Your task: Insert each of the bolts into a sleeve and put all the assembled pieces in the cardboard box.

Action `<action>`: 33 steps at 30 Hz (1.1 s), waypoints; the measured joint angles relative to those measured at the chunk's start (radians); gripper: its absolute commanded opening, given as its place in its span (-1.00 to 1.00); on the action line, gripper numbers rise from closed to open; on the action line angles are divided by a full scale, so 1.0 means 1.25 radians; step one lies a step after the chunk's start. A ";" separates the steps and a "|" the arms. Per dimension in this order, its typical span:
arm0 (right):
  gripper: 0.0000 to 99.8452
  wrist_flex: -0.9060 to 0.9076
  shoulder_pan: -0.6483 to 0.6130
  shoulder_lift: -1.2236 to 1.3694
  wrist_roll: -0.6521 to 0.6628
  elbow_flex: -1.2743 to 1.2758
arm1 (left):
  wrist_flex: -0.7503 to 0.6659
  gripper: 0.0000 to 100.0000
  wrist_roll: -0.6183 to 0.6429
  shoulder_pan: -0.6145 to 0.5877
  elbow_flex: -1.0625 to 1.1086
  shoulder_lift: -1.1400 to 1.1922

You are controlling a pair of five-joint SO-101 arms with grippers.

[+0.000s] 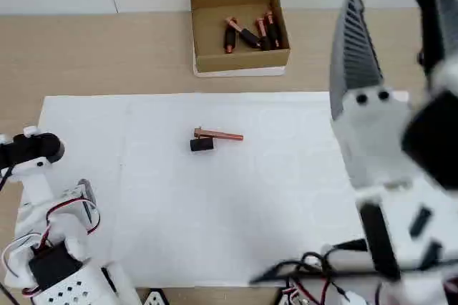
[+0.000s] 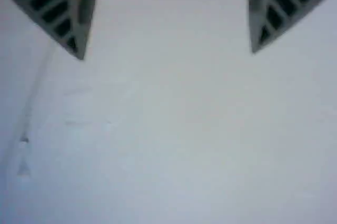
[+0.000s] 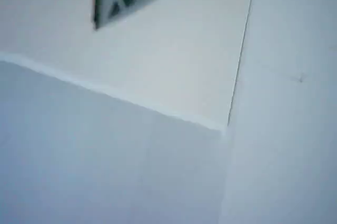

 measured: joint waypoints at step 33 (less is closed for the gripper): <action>-0.57 -0.489 -0.006 -0.415 0.066 1.734 | 0.000 -0.61 0.000 0.000 0.012 0.000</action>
